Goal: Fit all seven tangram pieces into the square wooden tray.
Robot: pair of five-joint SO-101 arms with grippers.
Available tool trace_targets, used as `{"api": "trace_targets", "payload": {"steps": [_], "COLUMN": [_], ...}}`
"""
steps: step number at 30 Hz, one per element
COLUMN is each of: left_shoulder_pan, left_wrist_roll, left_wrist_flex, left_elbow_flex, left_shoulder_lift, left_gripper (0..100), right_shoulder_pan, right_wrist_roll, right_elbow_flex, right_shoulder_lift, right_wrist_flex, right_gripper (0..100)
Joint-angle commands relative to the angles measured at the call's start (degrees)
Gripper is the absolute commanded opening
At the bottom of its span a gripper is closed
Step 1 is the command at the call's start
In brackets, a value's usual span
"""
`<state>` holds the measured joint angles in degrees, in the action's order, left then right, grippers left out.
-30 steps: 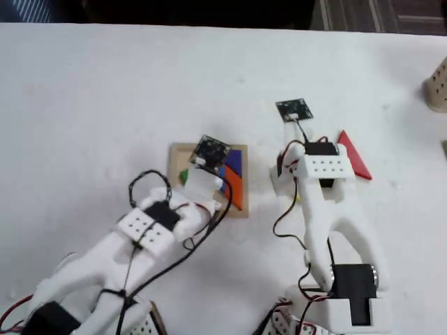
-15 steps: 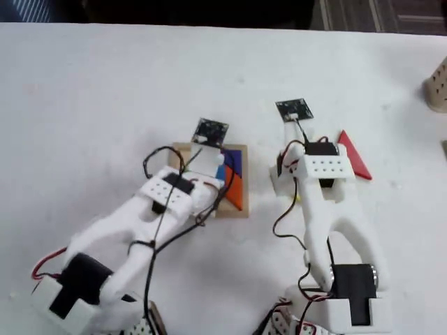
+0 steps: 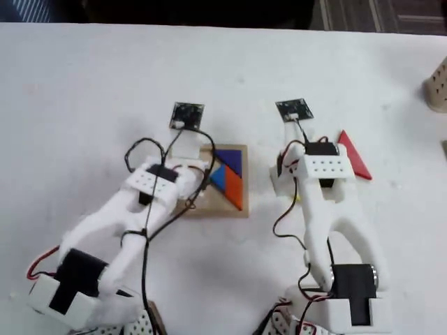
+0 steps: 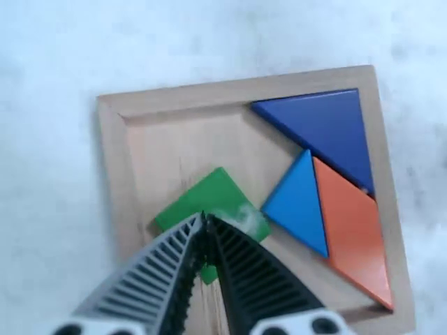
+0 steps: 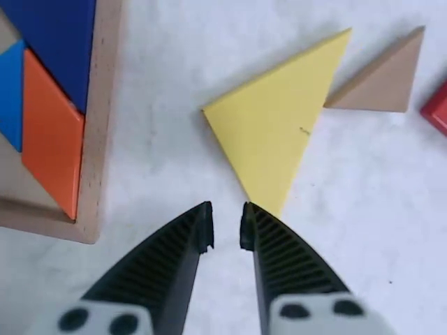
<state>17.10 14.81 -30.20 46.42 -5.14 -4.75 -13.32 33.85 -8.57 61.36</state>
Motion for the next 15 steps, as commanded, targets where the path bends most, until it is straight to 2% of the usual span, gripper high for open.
{"api": "trace_targets", "payload": {"steps": [1,6,10,12,15], "left_shoulder_pan": [0.7,7.0,11.9,12.1,10.4], "left_wrist_roll": [0.4,0.0,-1.4,-4.6,-5.5], "left_wrist_flex": [-0.9,-5.5,-5.4,-5.4,-4.6], "left_elbow_flex": [-2.8,-1.3,2.2,2.3,0.3], "left_shoulder_lift": [-0.8,-4.3,-6.9,-6.5,-3.0], "left_gripper": [2,2,2,2,2], "right_shoulder_pan": [0.6,0.5,0.4,0.4,0.3], "right_wrist_roll": [0.1,0.1,0.1,0.0,0.0], "right_elbow_flex": [-0.4,-0.4,-0.4,-0.4,-0.4], "right_shoulder_lift": [-0.9,-0.8,-0.8,-0.8,-0.7], "right_wrist_flex": [-0.7,-0.7,-0.7,-0.6,-0.6], "right_gripper": [6.3,6.3,6.3,6.3,6.3]}}
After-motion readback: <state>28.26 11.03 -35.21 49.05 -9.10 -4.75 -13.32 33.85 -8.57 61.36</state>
